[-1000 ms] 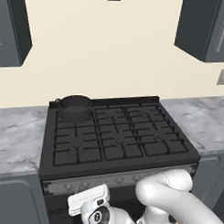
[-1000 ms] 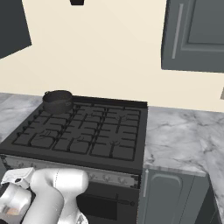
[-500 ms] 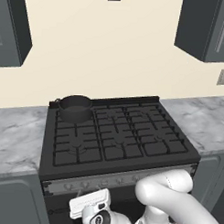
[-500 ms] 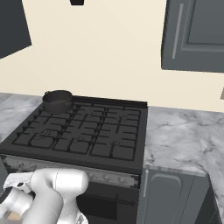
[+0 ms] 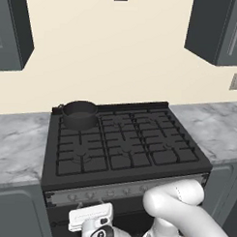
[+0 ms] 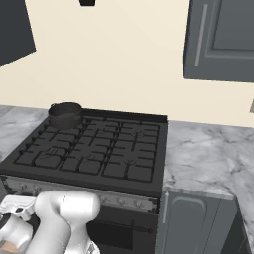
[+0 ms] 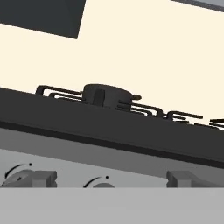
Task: Turn on the burner for the pot on the stove. Wait thirty seconds for the pot to heat up. Then add the eggplant to the pot.
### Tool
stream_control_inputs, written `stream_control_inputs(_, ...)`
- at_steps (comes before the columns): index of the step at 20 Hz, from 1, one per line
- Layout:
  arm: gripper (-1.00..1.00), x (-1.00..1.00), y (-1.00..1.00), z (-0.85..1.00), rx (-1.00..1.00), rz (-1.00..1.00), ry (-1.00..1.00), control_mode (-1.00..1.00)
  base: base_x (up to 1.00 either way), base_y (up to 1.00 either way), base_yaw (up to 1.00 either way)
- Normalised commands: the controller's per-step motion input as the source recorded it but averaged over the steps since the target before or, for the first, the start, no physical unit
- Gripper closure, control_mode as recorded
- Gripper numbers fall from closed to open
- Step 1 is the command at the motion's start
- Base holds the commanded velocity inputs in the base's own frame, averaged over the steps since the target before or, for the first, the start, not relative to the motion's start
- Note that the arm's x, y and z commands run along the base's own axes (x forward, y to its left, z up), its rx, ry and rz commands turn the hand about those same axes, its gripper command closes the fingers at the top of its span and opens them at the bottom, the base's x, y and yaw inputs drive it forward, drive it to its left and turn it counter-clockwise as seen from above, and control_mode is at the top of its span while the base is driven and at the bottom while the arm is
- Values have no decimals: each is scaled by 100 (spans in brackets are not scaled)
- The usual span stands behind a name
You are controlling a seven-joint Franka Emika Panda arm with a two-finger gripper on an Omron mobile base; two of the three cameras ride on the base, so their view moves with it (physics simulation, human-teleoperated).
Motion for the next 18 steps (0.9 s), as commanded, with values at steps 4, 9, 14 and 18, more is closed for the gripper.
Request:
stream_control_inputs(4, -100, 0, 0, 0, 4, 0, 0, -100, 0, 0, 0)
stream_control_inputs(9, -100, 2, -1, 0, 0, 0, 0, -100, 0, 0, 0)
stream_control_inputs(14, -100, 14, -8, -2, 0, 0, 0, -100, 0, 0, 0)
stream_control_inputs(18, -100, 13, -13, 0, 0, 0, 0, -100, 0, 0, 0)
